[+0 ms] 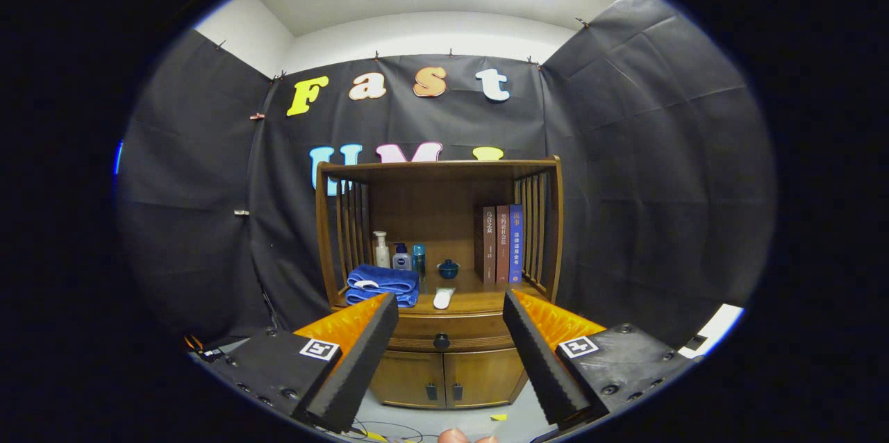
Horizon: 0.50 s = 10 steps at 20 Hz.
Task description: Pull open the drawer, take out the items inside it, and place them on the countertop above the cabinet.
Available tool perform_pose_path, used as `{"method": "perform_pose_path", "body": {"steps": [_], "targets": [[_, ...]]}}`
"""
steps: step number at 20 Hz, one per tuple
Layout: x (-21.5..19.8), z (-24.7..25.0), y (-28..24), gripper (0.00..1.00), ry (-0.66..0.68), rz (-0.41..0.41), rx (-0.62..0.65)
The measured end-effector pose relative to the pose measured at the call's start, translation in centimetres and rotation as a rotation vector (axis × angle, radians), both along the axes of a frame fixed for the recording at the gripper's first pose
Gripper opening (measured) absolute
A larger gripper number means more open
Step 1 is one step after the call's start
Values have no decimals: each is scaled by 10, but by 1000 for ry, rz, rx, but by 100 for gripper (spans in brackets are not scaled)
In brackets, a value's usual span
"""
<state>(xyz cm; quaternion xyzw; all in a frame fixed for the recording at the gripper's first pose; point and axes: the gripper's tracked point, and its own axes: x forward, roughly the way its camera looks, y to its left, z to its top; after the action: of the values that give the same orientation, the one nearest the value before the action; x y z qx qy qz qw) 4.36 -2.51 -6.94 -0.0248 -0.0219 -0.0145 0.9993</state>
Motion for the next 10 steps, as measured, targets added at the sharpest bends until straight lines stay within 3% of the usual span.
{"method": "perform_pose_path", "body": {"steps": [10], "targets": [[-4, -2, 11, 99, -5, 23, -19]]}}
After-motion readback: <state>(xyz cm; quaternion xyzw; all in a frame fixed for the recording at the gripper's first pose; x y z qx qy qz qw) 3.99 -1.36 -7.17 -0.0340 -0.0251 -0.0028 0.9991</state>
